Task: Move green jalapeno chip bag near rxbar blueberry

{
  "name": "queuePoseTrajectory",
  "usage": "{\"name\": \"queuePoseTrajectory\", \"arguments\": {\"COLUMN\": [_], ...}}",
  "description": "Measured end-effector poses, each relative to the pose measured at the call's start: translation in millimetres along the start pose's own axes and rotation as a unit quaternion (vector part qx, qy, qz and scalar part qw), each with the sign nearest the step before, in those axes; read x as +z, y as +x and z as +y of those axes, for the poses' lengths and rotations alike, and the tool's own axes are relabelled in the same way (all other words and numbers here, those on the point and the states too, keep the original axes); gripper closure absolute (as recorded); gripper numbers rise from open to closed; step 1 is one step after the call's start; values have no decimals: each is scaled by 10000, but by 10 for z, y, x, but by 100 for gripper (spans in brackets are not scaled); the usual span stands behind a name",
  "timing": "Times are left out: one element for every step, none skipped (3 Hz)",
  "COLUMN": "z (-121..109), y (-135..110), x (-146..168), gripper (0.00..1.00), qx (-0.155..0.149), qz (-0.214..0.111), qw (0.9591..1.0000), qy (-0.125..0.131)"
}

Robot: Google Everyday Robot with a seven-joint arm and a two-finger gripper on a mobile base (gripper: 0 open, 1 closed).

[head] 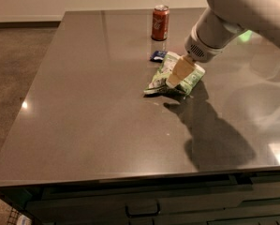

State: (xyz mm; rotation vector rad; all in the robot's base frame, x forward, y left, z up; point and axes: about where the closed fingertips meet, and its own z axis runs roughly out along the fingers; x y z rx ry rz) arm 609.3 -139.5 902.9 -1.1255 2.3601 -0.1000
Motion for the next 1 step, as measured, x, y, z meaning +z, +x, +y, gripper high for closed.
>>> {"name": "queuePoseTrajectory", "arguments": {"z": [0], "y": [0], "x": [0], "gripper": [0], "qx": [0], "qz": [0], "qw": [10000], "qy": [0]}}
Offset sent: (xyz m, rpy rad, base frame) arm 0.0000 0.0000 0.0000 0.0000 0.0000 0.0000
